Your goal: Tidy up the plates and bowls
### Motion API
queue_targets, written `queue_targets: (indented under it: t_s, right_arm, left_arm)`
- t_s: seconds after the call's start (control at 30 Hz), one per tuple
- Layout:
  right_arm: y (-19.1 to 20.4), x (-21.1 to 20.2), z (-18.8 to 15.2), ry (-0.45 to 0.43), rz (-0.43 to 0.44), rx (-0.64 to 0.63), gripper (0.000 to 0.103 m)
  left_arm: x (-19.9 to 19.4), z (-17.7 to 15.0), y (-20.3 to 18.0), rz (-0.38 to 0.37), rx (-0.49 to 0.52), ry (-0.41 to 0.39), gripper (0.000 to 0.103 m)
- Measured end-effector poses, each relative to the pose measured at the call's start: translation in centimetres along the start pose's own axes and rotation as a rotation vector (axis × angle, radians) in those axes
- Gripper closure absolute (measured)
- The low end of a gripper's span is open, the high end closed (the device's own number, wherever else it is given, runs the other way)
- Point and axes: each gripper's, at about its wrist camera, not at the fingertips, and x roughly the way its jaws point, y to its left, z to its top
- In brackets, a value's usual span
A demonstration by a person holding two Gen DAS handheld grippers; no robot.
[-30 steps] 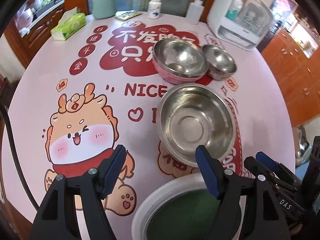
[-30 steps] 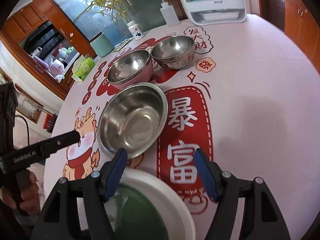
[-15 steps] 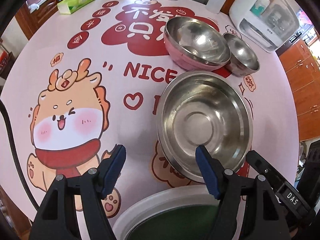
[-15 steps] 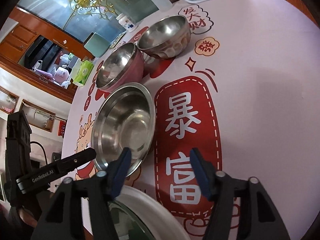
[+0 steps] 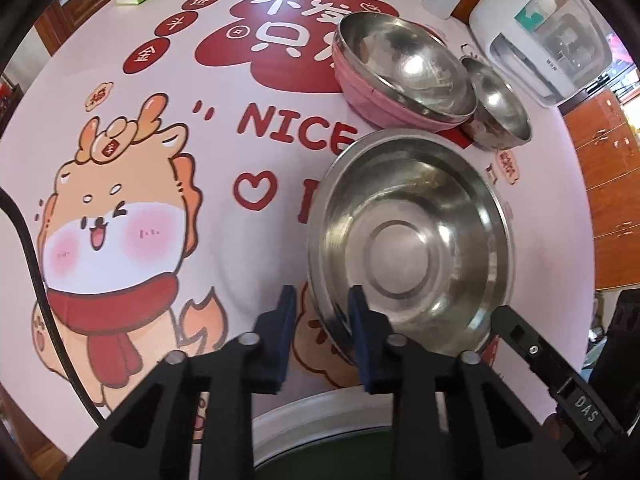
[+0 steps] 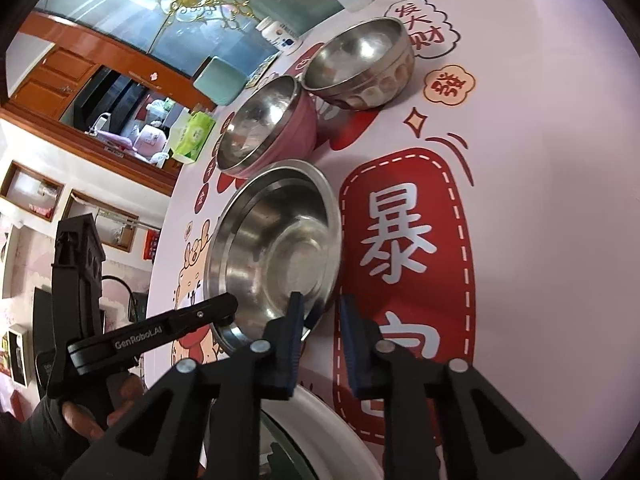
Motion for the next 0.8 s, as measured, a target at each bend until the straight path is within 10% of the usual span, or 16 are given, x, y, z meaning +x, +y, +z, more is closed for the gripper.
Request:
queue_targets:
  t_s: [0.8]
  right_arm:
    - [5.6, -0.6, -1.7, 0.001, -0.028, -0.171, 0.089]
  left_arm:
    - [-5.5, -3.4, 3.5, -0.045, -0.037, -0.155, 0.090]
